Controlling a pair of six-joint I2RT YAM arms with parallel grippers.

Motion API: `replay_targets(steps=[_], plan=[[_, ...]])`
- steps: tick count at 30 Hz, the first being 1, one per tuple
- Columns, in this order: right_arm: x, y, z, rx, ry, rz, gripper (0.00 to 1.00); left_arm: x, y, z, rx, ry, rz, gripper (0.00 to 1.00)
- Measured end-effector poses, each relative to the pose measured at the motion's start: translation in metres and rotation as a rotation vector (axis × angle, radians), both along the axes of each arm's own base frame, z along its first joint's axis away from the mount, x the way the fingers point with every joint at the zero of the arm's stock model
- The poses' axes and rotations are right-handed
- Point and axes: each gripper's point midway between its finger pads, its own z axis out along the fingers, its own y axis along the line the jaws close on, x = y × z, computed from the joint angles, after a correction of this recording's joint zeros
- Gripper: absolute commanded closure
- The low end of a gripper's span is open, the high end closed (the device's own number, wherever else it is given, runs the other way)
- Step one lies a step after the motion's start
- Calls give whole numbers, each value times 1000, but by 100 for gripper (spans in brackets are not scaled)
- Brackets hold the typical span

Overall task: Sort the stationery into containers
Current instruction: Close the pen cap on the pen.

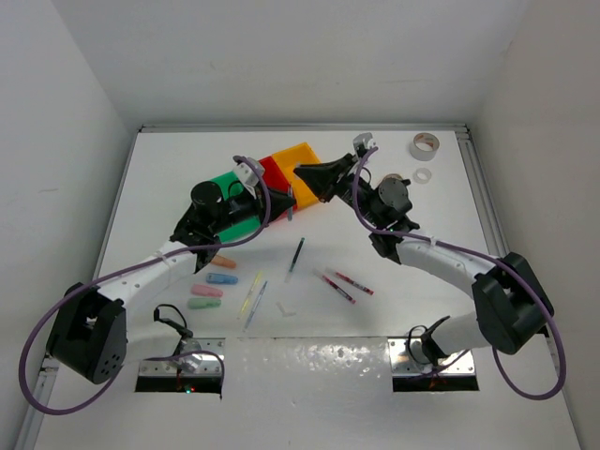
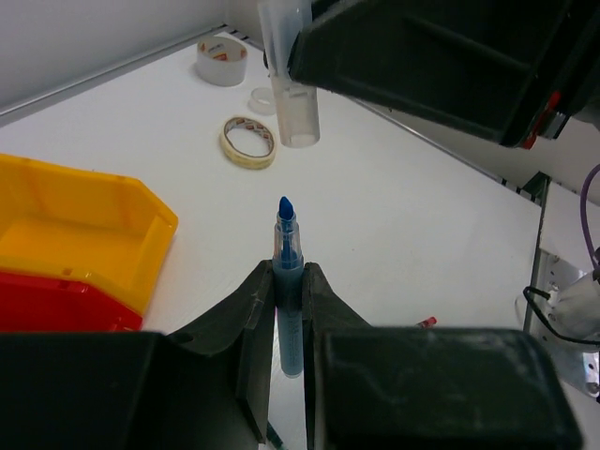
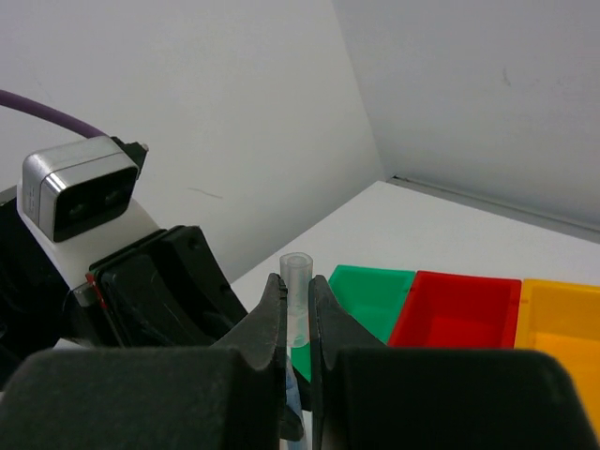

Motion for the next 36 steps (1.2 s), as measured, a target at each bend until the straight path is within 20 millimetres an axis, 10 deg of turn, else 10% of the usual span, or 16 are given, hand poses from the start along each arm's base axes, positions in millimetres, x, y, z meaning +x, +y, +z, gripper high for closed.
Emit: replay_targets(steps=[36], plan=[[-6,20,-13,-5,-25,19,100,8,4,4,-28,20,57,100]])
